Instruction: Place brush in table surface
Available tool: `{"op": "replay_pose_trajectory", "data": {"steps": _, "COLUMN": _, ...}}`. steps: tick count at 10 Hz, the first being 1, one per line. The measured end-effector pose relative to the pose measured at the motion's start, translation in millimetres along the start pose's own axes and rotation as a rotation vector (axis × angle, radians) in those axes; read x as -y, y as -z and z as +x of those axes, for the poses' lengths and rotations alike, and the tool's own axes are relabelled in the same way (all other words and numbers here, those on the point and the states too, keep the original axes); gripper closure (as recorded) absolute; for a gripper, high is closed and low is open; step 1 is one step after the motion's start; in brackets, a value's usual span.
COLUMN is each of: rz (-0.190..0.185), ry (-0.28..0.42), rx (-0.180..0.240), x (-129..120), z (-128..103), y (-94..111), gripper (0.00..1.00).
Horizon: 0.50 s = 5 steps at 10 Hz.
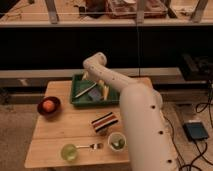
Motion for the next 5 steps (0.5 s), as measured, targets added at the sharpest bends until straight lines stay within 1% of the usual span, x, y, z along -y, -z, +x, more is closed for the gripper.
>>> {"op": "replay_pose_trajectory", "data": {"steps": 2, "rz": -0.012, "ry": 0.035, "rx": -0.014, "x": 8.4, "z": -5.4, "y": -10.9, "gripper": 0.2}}
{"op": "replay_pose_trajectory", "data": {"steps": 5, "rz": -0.042, "ry": 0.063, "rx": -0.025, "x": 12.8, "z": -8.1, "y": -29.0, "gripper": 0.2}}
